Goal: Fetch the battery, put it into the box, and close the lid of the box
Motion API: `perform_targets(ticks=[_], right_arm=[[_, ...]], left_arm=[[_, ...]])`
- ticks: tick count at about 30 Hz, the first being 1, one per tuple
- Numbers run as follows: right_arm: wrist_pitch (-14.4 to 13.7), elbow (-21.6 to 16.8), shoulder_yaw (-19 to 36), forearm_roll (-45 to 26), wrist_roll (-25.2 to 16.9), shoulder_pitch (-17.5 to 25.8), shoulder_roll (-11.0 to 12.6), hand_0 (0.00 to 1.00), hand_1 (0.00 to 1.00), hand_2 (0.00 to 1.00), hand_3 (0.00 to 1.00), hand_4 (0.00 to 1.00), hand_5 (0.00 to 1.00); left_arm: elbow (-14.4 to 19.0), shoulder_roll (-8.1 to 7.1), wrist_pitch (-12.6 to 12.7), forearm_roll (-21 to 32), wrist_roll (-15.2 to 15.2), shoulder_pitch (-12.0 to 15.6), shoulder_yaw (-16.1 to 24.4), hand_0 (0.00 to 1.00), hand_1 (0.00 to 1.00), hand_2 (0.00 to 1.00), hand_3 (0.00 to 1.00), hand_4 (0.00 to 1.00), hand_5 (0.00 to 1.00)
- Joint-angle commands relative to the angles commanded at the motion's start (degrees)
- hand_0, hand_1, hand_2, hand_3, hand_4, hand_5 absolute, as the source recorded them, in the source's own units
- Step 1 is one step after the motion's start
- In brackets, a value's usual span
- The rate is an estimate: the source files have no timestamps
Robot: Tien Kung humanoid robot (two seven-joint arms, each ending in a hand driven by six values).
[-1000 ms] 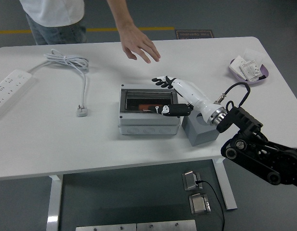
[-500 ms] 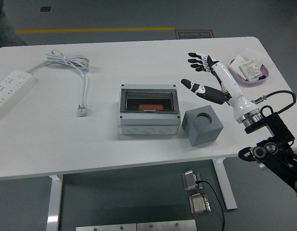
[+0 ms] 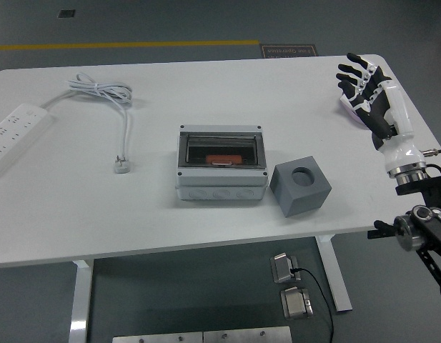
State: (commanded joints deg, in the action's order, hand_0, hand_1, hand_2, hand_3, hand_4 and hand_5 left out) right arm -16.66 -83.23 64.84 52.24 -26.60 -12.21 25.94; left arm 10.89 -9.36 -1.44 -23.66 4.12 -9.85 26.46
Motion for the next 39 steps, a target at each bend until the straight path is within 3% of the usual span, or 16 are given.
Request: perform_targets(ticks=[10,22,28,35,39], right_arm=[[3.47,1.62,1.42,-12.51,-2.97,0.06,-0.44,0.76,0.729,0.738,0.792,0.955,0.636],[6.97,1.97,0.62,-17.8,-2.28,-0.15,-0.57,0.759,0.716,0.722,0.755,0.962,0.659],[8.35,3.46,-0.06,-20.2,-1.54,-0.39,-1.27,0.755,0.706,0.716,0.76,0.962,0.66],[10.64,5.26,-2.72,-25.1,-0.05,-1.86,-1.92,0.759,0.705,0.714,0.766,0.959,0.668],[11.74,5.05,-4.0,-26.33,1.04,-2.64,-1.83,0.76,0.705,0.716,0.772,0.955,0.671]], left_arm=[[0.12,-0.1,1.54,3.37,-5.36,-0.83,-0.54,0.662,0.715,0.677,0.623,0.632,0.19],[0.11,0.02,2.58,8.07,-8.97,-0.72,-1.82,0.626,0.666,0.602,0.588,0.61,0.198],[0.01,-0.15,1.64,5.72,-6.14,-0.97,-1.17,0.606,0.633,0.572,0.576,0.596,0.185],[0.13,-0.11,1.0,-1.25,-1.8,-0.58,3.65,0.61,0.621,0.564,0.582,0.603,0.193],[0.11,0.15,0.29,-1.93,-0.3,-0.49,3.59,0.623,0.635,0.578,0.589,0.594,0.176]])
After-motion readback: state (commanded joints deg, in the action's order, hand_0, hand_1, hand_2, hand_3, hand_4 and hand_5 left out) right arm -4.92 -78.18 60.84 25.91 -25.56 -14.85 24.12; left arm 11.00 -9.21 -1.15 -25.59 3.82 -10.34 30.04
